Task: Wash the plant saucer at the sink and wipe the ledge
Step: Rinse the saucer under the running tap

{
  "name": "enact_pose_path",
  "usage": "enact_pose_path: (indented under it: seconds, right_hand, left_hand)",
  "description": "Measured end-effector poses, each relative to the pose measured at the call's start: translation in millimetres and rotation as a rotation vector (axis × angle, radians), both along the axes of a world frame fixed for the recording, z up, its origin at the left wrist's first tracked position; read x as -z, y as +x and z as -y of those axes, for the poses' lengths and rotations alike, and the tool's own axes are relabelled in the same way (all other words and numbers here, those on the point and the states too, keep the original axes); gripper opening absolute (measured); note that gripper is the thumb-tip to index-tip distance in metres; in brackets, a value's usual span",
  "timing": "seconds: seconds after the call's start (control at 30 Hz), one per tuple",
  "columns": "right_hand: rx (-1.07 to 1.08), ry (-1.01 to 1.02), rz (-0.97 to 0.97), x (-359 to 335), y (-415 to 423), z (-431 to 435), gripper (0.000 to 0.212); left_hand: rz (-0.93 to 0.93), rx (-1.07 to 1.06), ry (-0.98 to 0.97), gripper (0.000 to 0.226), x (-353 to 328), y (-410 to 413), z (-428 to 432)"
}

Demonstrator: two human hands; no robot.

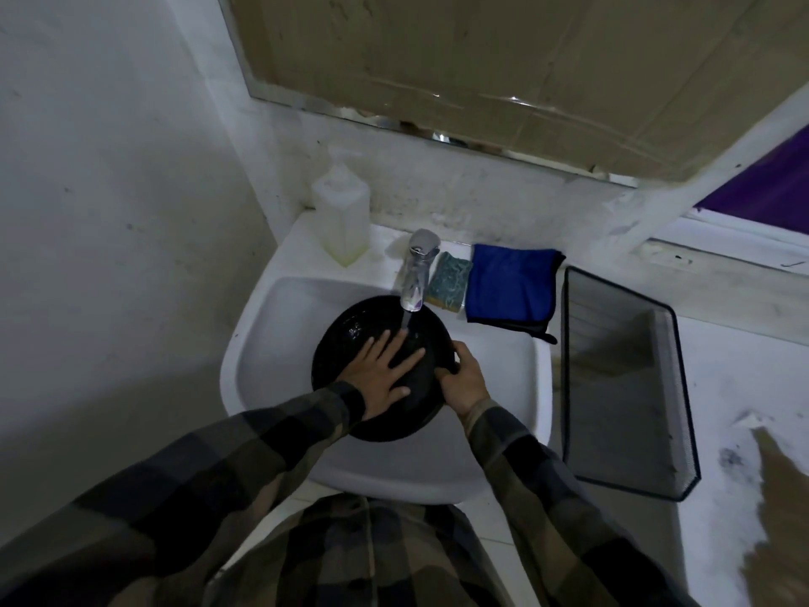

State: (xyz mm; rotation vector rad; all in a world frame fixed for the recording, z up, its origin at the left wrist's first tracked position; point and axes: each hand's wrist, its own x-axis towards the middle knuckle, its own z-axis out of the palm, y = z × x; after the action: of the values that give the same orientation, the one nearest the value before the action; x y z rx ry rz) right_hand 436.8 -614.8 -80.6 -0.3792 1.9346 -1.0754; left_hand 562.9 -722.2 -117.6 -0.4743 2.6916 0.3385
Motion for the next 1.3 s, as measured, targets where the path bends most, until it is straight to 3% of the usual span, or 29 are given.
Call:
enact_pose_path:
  seconds: [0.23, 0.4, 0.47, 0.53, 0.6, 0.67, 0.73, 0.97, 1.3]
  right_hand:
    - [0.032, 0.003, 0.095, -4.6, -7.3, -16.2, 0.042]
    - [0.078, -0.018, 0.136, -1.6, -8.9, -15.7, 0.043]
    - [0.115, -0.019, 0.160, -1.6, -10.9, -17.5, 0.041]
    - [0.153, -0.017, 0.195, 0.5, -13.9, -20.8, 0.039]
    - [0.179, -0.007, 0.231, 2.2, -14.9, -23.5, 0.038]
    - [0.192, 0.011, 0.255, 4.5, -14.0, -25.2, 0.039]
    - [0.189, 0.036, 0.264, 7.2, -11.6, -26.4, 0.040]
    - [-0.013, 0.291, 0.211, -4.2, -19.7, -8.8, 0.043]
    - [-0.077, 0.342, 0.378, -5.2, 2.5, 30.3, 0.061]
  left_hand:
    - [-0.097, -0.005, -0.116, 0.073, 13.1, 33.7, 38.9]
    - [-0.122, -0.262, -0.135, 0.070, 5.0, 45.8, 36.1]
    - [-0.106, -0.505, -0.059, 0.078, -1.4, 49.7, 33.0]
    - [-0.150, -0.741, 0.155, 0.082, -5.5, 55.0, 33.8]
    - [-0.207, -0.862, 0.422, 0.070, -8.4, 56.9, 35.6]
    - [-0.232, -0.946, 0.533, 0.046, -9.5, 57.1, 36.2]
    - [-0.234, -1.055, 0.638, 0.037, -11.5, 56.7, 35.9]
    - [-0.255, -1.142, 0.715, 0.033, -32.1, 55.8, 36.3]
    - [-0.448, -1.210, 0.606, 0.035, -72.7, 64.2, 34.8]
